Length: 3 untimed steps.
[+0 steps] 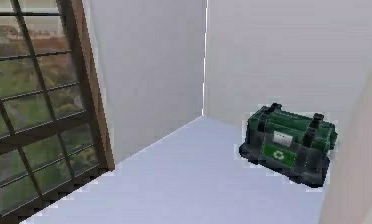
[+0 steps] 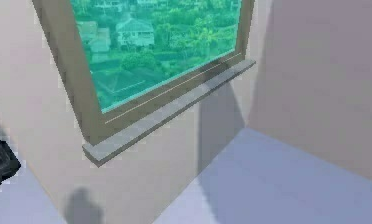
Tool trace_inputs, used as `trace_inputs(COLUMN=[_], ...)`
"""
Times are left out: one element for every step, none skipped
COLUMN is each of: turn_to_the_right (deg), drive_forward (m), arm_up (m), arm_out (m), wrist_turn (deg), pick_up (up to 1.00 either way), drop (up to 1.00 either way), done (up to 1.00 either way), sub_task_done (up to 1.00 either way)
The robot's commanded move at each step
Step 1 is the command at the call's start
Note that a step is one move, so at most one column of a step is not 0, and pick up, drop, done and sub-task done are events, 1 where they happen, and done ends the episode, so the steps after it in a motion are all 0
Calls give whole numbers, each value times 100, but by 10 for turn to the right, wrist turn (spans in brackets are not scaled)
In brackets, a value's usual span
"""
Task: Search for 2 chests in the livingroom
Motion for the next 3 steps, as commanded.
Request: trace_inputs(turn_to_the_right=[120,0,240], drive_forward=[0,50,0], arm_up=[0,0,0], arm_out=[0,0,0], wrist_turn=[0,0,0], pick_up=[0,0,0], drop=[0,0,0], done=[0,0,0], sub_task_done=[0,0,0])
